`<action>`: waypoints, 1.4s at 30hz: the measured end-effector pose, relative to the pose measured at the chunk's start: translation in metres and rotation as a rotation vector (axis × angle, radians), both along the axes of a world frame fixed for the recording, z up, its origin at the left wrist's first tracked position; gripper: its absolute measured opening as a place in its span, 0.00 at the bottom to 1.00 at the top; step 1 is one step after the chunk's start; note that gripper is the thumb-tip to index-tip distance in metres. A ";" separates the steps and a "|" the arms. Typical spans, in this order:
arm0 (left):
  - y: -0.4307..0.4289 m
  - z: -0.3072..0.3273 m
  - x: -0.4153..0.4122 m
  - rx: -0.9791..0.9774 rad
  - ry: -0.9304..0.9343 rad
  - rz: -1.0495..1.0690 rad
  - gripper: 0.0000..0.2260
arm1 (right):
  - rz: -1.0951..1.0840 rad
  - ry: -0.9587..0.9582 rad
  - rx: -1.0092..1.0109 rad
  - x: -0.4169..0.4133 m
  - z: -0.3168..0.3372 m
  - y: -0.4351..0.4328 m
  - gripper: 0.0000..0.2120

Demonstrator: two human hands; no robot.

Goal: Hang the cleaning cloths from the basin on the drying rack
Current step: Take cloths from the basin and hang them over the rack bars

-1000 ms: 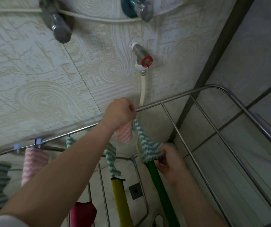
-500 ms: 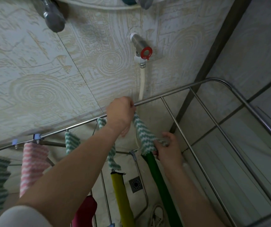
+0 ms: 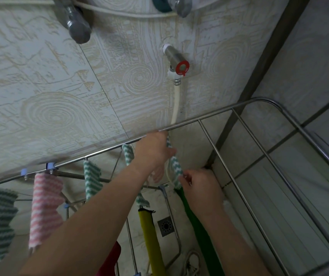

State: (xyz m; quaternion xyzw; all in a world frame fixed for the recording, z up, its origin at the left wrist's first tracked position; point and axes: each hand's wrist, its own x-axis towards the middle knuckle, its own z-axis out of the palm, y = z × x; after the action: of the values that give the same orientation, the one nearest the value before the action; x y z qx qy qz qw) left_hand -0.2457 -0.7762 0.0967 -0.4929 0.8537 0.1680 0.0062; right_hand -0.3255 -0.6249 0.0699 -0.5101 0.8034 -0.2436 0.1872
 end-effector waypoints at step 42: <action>0.106 0.103 0.093 0.509 0.686 -0.182 0.11 | 0.226 -0.764 0.112 -0.013 0.133 0.031 0.07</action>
State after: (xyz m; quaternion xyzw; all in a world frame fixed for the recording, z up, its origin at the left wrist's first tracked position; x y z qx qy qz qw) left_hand -0.1526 -0.6698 0.1995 -0.3139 0.7776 0.5260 -0.1418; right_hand -0.3382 -0.5941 0.2029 -0.4571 0.6266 -0.3496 0.5256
